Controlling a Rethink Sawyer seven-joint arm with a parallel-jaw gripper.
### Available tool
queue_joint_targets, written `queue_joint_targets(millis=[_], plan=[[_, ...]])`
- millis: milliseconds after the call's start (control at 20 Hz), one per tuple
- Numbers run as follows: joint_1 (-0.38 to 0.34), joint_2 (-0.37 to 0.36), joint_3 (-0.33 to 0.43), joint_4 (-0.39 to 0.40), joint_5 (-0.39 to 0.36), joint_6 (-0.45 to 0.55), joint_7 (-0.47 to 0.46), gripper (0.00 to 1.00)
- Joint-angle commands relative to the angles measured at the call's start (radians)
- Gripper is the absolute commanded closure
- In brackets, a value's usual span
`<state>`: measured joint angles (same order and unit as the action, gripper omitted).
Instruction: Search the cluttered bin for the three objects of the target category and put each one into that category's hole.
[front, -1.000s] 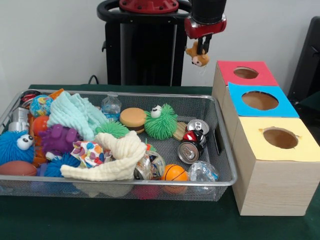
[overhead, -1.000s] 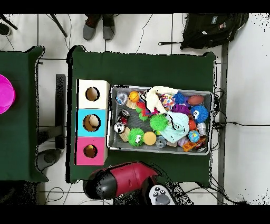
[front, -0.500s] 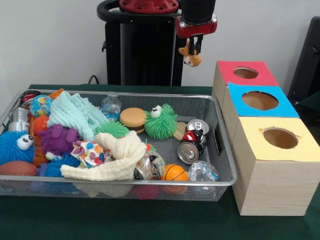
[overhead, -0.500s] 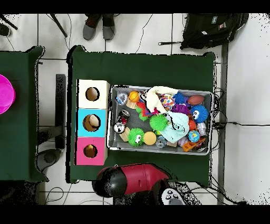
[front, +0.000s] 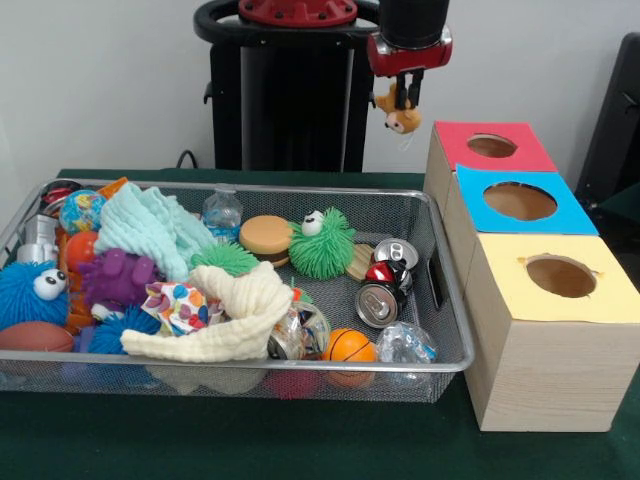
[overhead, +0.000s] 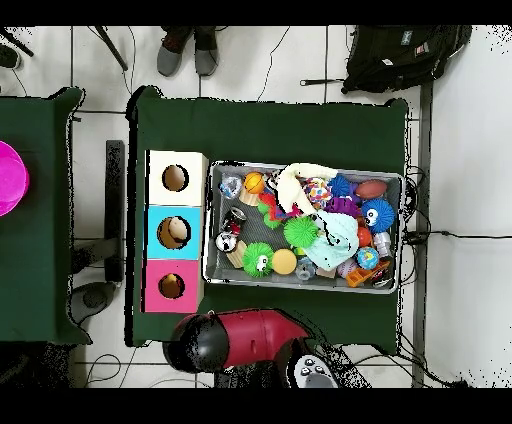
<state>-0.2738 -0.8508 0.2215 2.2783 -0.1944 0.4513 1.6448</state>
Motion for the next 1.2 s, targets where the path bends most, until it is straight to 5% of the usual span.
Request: queue_joint_targets(millis=[50,1200], plan=[[0.055,0.006,0.002,0.025,0.083,-0.116,0.257,1.00],[0.200,0.018,-0.031,0.042,0.227,-0.168,0.269,1.00]])
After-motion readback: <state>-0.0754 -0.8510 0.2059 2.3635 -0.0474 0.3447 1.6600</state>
